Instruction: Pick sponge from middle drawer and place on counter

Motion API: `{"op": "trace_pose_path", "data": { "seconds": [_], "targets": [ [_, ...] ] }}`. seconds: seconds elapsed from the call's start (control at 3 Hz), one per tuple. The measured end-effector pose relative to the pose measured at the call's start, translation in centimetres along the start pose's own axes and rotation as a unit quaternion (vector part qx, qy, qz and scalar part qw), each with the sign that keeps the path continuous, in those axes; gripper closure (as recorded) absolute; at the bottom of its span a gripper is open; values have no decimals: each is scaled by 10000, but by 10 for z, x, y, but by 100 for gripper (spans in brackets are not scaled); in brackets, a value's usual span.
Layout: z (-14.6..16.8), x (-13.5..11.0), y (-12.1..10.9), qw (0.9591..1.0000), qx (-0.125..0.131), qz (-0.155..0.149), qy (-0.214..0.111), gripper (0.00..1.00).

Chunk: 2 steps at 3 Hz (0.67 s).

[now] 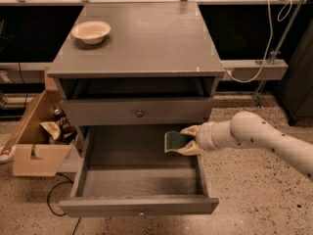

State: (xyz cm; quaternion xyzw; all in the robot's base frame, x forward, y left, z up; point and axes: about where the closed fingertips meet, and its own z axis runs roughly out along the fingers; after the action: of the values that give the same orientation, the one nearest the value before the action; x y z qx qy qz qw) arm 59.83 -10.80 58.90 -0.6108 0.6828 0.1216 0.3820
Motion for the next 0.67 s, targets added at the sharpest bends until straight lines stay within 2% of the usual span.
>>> {"op": "trace_pose_path", "data": {
  "seconds": [0.33, 0.67],
  "targets": [
    [-63, -52, -13, 9970, 571, -478, -203, 100],
    [-117, -118, -32, 9883, 1039, -1097, -193, 100]
  ]
}}
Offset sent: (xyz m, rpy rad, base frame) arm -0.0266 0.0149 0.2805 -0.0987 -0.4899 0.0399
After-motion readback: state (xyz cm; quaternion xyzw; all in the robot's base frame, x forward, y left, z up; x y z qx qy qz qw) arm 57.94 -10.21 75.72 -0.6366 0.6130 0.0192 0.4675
